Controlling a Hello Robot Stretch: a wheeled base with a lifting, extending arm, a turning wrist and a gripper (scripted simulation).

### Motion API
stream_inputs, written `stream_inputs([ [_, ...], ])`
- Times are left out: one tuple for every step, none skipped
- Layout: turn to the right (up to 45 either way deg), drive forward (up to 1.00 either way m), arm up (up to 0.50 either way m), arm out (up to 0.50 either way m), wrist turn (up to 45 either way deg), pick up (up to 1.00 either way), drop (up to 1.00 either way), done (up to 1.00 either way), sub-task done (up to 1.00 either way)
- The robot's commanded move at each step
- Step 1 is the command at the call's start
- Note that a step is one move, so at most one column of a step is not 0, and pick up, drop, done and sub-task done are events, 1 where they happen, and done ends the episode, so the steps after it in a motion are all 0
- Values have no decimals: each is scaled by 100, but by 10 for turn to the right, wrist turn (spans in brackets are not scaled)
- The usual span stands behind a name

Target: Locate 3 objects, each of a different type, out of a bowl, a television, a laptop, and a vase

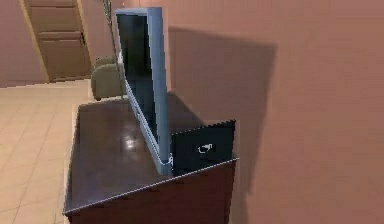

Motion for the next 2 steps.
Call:
stream_inputs([
  [-120,0,0,0,0,0,0,0,0],
  [0,0,0,0,0,0,0,0,100],
])
